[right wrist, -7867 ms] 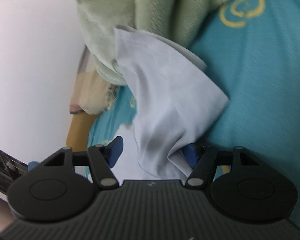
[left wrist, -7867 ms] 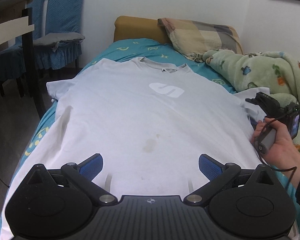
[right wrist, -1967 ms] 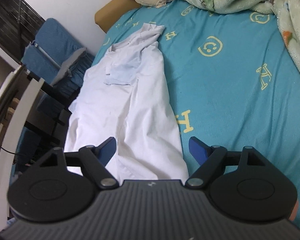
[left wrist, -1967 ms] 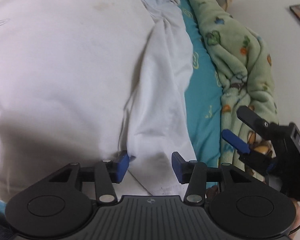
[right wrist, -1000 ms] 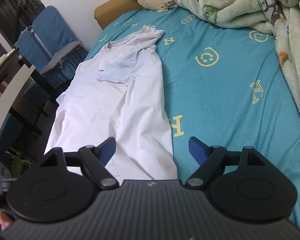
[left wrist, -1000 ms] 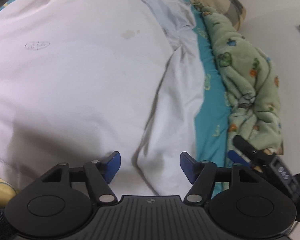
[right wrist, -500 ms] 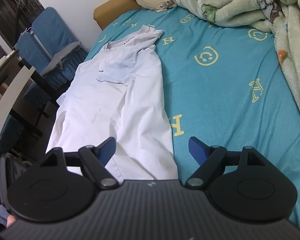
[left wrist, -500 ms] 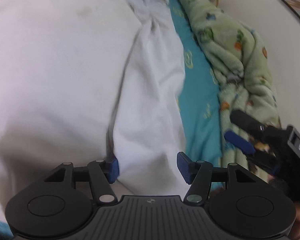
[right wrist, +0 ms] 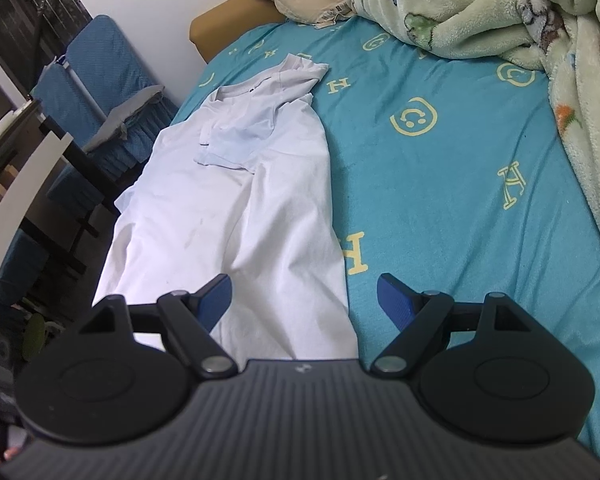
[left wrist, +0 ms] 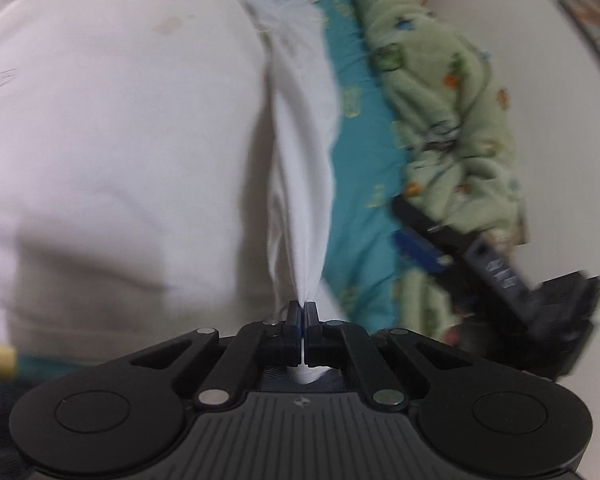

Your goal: Fold clothes

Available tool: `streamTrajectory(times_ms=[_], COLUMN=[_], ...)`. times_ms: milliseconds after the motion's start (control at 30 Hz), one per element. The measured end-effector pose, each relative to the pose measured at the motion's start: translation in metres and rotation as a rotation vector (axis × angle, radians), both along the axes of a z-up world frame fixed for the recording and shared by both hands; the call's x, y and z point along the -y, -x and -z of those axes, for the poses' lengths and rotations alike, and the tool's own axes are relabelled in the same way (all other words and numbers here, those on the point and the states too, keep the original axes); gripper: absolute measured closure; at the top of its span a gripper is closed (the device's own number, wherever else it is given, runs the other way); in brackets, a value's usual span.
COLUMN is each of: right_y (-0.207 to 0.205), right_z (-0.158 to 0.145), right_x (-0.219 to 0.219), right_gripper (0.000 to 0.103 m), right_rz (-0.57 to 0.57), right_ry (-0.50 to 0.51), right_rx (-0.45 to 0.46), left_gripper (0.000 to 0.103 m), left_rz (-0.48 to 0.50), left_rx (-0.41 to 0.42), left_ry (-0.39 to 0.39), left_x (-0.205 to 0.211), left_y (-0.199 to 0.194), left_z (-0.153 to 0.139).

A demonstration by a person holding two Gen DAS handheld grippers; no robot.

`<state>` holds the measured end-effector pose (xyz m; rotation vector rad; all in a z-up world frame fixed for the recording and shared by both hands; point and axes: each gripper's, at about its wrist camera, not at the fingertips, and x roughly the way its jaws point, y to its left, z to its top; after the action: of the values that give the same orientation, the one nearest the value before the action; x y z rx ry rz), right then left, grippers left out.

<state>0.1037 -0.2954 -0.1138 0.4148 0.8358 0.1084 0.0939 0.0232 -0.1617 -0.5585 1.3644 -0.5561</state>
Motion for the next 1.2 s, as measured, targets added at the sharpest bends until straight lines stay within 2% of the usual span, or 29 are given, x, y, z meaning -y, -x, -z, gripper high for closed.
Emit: streamTrajectory(times_ms=[67, 133, 200, 233, 267, 300, 333, 367, 400, 567, 667, 733, 800, 867, 1033, 1100, 1133, 1167, 1200], right_y=[0.000, -0.002, -0.004, -0.008, -0.012, -0.018, -0.025, -0.032, -0.042, -0.108, -0.158, -0.194, -0.234, -0.276, -0.378, -0.411, -0.425, -0.436, -0.445], right_z=[-0.004, -0.008, -0.010, -0.011, -0.011, -0.011, -0.011, -0.011, -0.012, -0.015, -0.012, -0.005, 0.007, 0.022, 0.070, 0.087, 0.094, 0.100, 0.104], right_x=[0.001, 0.005, 0.006, 0.005, 0.005, 0.004, 0.005, 0.005, 0.006, 0.010, 0.018, 0.027, 0.031, 0.033, 0.034, 0.033, 0.033, 0.032, 0.032], right_gripper=[0.021, 0.022, 0.022, 0.022, 0.022, 0.022, 0.026, 0.031, 0.031, 0.031, 0.031, 0.031, 0.031, 0.031, 0.031, 0.031, 0.034, 0.039, 0.039], right_rz=[0.021, 0.029, 0.035, 0.030, 0.022, 0.011, 0.000, -0.009, -0.014, -0.035, -0.020, -0.002, 0.005, 0.004, 0.026, 0.032, 0.025, 0.011, -0.004], right_ry=[-0.013, -0.064, -0.097, -0.098, -0.097, -0.101, -0.113, -0.124, -0.131, -0.102, -0.092, -0.111, -0.097, -0.078, -0.069, -0.050, -0.050, -0.062, -0.076], right_rx=[0.004, 0.012, 0.029, 0.036, 0.042, 0.047, 0.055, 0.060, 0.061, 0.078, 0.110, 0.134, 0.145, 0.147, 0.133, 0.136, 0.140, 0.154, 0.173], left_gripper=[0.103, 0.099, 0.084, 0.066, 0.054, 0.051, 0.045, 0.037, 0.034, 0.030, 0.022, 0.022, 0.022, 0.021, 0.020, 0.022, 0.022, 0.022, 0.022], left_rz=[0.031, 0.059, 0.066, 0.063, 0.056, 0.049, 0.042, 0.031, 0.014, -0.092, -0.163, -0.202, -0.227, -0.212, -0.166, -0.182, -0.189, -0.176, -0.150], left_rx=[-0.002, 0.024, 0.094, 0.133, 0.173, 0.214, 0.258, 0.303, 0.346, 0.506, 0.590, 0.646, 0.685, 0.726, 0.791, 0.827, 0.842, 0.835, 0.811], left_ry=[-0.111, -0.165, -0.152, -0.150, -0.152, -0.154, -0.166, -0.193, -0.228, -0.446, -0.538, -0.603, -0.625, -0.655, -0.761, -0.795, -0.798, -0.773, -0.735], left_x=[0.004, 0.008, 0.008, 0.007, 0.005, 0.003, -0.001, -0.006, -0.012, -0.051, -0.075, -0.077, -0.082, -0.082, -0.066, -0.058, -0.055, -0.052, -0.050], left_y=[0.004, 0.005, 0.001, -0.003, -0.007, -0.012, -0.017, -0.025, -0.034, -0.115, -0.173, -0.220, -0.266, -0.312, -0.426, -0.460, -0.473, -0.484, -0.495], left_z=[0.009, 0.011, -0.001, -0.009, -0.017, -0.025, -0.032, -0.040, -0.046, -0.066, -0.070, -0.067, -0.059, -0.048, -0.006, 0.011, 0.018, 0.024, 0.030])
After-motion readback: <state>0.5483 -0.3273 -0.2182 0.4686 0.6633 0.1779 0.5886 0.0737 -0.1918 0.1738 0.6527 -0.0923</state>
